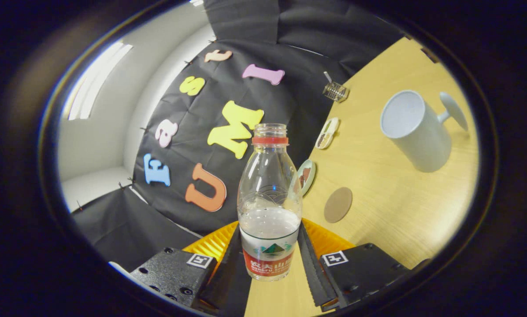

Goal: Take the bottle from table, then pour the juice into the cup, finally place the bottle on the coaster

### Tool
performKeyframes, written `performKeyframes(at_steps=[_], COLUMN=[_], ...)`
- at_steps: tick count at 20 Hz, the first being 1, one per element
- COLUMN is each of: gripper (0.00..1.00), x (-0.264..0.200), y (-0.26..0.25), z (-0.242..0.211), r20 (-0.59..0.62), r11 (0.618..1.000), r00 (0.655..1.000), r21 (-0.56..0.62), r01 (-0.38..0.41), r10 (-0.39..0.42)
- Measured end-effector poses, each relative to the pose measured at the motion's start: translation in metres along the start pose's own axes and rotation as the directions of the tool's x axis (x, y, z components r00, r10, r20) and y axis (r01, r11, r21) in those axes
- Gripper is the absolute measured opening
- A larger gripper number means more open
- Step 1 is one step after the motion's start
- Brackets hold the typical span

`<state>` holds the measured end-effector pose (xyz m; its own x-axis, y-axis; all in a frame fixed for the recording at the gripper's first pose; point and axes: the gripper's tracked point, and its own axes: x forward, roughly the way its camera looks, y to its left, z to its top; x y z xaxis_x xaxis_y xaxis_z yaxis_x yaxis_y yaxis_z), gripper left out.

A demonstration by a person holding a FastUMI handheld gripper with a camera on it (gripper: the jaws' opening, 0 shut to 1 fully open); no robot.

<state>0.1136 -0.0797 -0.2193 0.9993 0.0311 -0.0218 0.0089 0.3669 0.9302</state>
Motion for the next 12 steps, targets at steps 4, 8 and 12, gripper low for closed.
performKeyframes(at_steps=[4,8,12], gripper=[0.75,0.75,0.75], x=[-0.002,-0.004,-0.007], y=[-0.02,-0.027,-0.028], z=[0.008,0.008,0.01], r20=[0.032,0.044,0.067], r11=[0.983,0.952,0.919], r00=[0.999,0.998,0.996], r21=[0.18,0.305,0.394], r01=[0.033,0.026,0.027], r10=[-0.039,-0.042,-0.058])
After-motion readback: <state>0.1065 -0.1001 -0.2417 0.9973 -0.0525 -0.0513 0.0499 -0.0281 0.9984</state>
